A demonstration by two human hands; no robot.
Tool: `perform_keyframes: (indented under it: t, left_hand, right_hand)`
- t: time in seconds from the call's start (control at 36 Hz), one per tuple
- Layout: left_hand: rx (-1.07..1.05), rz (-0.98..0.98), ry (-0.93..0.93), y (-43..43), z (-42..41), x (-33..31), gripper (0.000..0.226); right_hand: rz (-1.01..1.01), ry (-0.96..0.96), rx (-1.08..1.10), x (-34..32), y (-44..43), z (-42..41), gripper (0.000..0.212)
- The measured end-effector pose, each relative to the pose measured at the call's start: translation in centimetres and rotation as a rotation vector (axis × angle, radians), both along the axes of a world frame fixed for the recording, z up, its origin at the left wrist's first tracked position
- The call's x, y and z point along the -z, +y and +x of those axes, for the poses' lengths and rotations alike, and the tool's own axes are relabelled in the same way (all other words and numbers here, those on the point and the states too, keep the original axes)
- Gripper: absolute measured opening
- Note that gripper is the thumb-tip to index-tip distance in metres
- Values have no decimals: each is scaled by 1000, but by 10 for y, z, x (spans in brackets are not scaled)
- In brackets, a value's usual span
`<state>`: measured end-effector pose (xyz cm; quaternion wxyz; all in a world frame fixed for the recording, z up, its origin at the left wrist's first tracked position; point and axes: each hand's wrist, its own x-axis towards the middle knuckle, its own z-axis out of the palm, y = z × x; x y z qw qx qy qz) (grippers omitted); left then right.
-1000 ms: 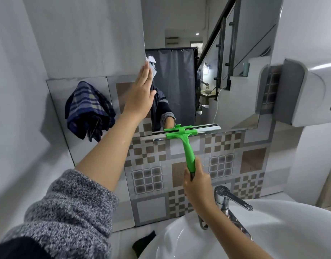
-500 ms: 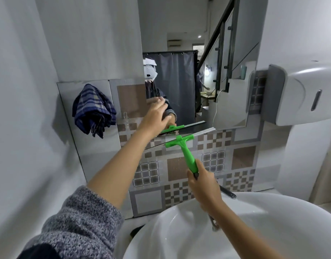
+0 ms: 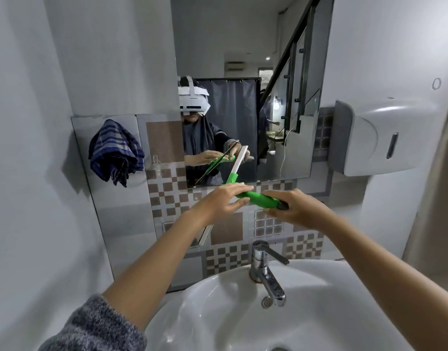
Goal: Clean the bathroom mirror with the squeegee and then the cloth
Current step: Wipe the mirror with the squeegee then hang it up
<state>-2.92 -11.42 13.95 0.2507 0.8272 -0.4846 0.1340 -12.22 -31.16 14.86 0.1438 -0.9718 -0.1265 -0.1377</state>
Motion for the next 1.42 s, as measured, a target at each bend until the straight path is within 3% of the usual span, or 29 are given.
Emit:
perform_keyframes:
  t: [0.17,0.28,0.44,0.61,0.72,0.81,0.97,1.42]
  left_hand:
    - [18,-91,-92,-6,-9,2,38]
    - [-5,-184,-147,-7,-17,3,39]
    - [-151,-401,-181,-4,-28,11,57]
    - [-364,-615,-143,4,-39,29,49]
    - [-456,-780,-52,11,-50,39,42]
    - [-499,-879,51,15,-63,44,38]
    - [-470,-1107,238,25,-73,58,30]
    - [-637,-934,348,97,-61,102,42]
  right_hand:
    - [-277,-79,-12,-30,-18,-4,50]
    - [-342,-206,-17,-46,-22,-3,43]
    - [-172,-447,-122,-43,-12,11,39]
    - [14,-742,-20,-17,25,32,53]
    - [267,-690,34,3,64,36,61]
    - [526,-637,-43,10,98,32,66]
    - [826,-345,-180,17,147,34,78]
    - [799,-99,-378,53,200,83,85]
